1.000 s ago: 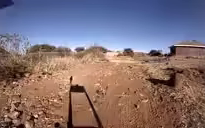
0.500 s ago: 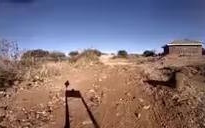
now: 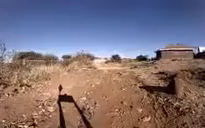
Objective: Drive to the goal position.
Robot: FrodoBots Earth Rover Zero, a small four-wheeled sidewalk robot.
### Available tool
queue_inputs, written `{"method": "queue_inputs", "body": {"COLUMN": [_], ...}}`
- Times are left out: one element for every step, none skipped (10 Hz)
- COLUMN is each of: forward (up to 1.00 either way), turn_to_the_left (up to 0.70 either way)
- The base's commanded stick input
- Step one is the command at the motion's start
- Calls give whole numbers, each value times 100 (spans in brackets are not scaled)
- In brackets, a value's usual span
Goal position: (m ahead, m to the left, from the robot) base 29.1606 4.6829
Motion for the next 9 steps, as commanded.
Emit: {"method": "queue_inputs", "body": {"forward": [50, 50, 50, 50, 50, 50, 50, 50, 50], "turn_to_the_left": [0, 0, 0, 0, 0, -16, -41, -22, 0]}}
